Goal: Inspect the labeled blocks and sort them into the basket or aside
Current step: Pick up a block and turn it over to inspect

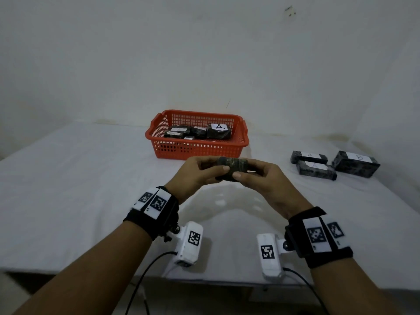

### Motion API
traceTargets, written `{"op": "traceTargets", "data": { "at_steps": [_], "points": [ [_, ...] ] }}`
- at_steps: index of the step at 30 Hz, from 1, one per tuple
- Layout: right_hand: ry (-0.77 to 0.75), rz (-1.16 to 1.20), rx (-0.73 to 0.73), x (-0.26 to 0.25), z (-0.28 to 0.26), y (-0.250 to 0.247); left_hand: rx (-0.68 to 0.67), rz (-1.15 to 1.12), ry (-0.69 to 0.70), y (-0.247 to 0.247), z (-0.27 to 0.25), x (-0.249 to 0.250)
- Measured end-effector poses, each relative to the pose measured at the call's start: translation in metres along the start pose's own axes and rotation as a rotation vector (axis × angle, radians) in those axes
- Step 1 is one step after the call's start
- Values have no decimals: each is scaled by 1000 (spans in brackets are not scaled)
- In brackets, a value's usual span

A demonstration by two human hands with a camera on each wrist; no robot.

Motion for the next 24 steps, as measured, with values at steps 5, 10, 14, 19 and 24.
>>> {"op": "traceTargets", "data": {
  "at_steps": [5, 10, 14, 19, 24],
  "points": [
    [-18, -10, 35, 0, -1, -3, -58, -66, -11, 3, -5, 3],
    [-36, 30, 19, -2, -1, 3, -46, 50, 33, -1, -9, 6],
    [-22, -7, 73, 4, 1, 3, -47, 71, 24, -2, -13, 4],
    [117, 146, -31, 17, 2, 20, -5, 49, 28, -12, -15, 6],
    [170, 243, -44, 14, 1, 24, -92, 32, 2, -6, -16, 6]
  ]
}}
Point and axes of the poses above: each hand's wrist, its own z-axis towards the middle knuckle, its own y-axis out of the palm, x = y × z, the point moved 9 cm from there along z, towards the middle knuckle, and after that the axes turned 5 degrees about -z, right-handed, at the moved point
